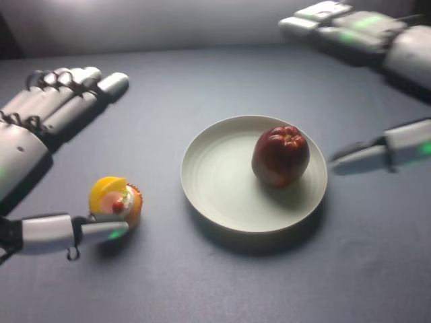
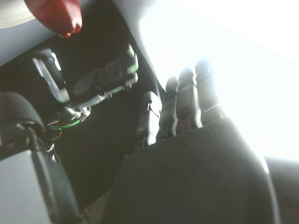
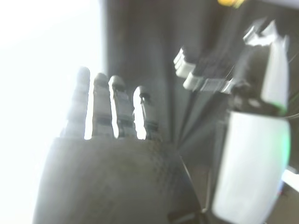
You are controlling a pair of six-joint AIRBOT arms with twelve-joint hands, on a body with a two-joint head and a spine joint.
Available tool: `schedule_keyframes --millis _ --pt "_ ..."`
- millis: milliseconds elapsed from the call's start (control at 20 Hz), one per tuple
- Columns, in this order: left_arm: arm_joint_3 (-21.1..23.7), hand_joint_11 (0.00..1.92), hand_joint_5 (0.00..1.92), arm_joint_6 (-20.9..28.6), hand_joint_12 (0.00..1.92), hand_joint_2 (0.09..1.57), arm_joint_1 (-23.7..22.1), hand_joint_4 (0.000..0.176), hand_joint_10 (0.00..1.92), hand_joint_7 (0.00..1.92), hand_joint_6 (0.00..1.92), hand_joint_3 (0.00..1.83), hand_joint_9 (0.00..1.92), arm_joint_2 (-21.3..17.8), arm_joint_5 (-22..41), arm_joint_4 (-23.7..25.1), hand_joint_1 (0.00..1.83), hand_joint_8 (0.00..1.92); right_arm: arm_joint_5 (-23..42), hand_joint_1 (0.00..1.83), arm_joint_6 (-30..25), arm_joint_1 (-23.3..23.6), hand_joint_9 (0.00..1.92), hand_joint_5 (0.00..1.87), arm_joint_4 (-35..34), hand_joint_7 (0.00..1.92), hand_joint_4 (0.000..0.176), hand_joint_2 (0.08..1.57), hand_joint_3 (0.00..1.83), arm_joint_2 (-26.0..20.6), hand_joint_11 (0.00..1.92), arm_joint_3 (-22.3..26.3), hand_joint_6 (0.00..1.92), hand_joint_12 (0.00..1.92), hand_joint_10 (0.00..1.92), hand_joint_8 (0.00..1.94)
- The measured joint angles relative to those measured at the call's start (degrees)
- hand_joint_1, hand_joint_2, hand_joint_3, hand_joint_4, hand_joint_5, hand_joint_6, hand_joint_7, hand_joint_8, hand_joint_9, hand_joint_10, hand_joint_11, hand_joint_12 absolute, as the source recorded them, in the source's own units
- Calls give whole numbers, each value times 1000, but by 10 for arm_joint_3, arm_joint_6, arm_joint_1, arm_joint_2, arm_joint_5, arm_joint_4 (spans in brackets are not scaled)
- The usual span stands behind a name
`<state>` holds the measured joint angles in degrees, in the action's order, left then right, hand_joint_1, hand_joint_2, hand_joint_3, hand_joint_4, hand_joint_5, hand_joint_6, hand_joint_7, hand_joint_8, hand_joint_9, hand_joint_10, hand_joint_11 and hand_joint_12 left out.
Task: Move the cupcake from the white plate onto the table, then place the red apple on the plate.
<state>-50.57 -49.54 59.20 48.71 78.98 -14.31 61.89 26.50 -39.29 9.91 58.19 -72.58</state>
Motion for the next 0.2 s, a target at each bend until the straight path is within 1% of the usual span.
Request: schedule_keyframes --millis 50,100,150,200 --pt "0 1 0 0 0 824 0 176 0 0 0 0 0 -2 16 -3 808 0 37 639 13 -20 0 0 -21 0 176 721 0 -24 0 19 0 0 0 0" --pt "1 0 0 0 0 825 0 176 0 0 0 0 0 -5 35 -3 869 0 88 685 14 -42 0 0 -45 0 176 732 0 -39 0 32 0 0 0 0" --pt "2 22 0 4 10 800 0 176 0 0 0 0 0 -5 53 -3 886 0 143 720 15 -70 0 0 -75 0 176 702 0 -46 0 39 0 0 0 0" --pt "-3 46 0 19 21 817 0 172 0 0 0 0 0 -3 70 -1 840 0 189 737 15 -97 0 0 -109 0 176 690 0 -46 0 46 0 0 0 0"
